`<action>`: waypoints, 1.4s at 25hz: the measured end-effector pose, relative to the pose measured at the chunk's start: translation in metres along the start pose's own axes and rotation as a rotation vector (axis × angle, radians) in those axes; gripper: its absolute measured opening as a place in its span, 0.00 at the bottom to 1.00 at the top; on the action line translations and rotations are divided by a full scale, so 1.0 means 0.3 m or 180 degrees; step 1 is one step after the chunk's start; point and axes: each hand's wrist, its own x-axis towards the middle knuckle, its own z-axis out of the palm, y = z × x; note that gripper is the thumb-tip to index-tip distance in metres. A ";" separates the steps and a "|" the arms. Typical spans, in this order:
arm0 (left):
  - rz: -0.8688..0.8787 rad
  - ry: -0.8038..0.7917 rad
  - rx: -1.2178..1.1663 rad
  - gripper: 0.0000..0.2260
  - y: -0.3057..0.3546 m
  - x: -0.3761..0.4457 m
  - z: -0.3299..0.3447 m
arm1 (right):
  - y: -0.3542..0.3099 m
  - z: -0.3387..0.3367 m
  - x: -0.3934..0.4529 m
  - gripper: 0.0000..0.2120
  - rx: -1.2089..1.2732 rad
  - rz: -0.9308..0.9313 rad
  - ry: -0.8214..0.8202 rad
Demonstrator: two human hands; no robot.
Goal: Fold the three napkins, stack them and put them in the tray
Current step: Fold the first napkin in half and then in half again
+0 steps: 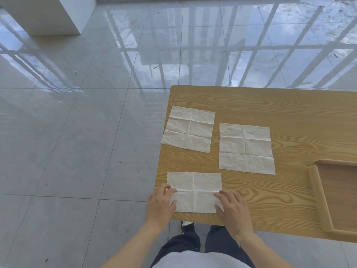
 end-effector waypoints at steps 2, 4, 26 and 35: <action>0.0142 0.0029 0.0119 0.14 0.003 0.016 0.004 | 0.000 0.002 0.014 0.19 -0.0048 -0.0108 0.0024; 0.0316 0.0007 0.0248 0.15 0.001 0.048 0.000 | -0.005 -0.004 0.046 0.20 -0.0121 -0.0174 -0.0019; 0.0740 0.0209 0.0081 0.05 -0.017 0.145 -0.060 | 0.001 -0.096 0.135 0.03 0.0557 0.0040 0.0147; 0.1413 0.0710 0.0162 0.08 -0.025 0.087 -0.036 | 0.032 -0.064 0.040 0.11 0.0290 -0.0450 0.0661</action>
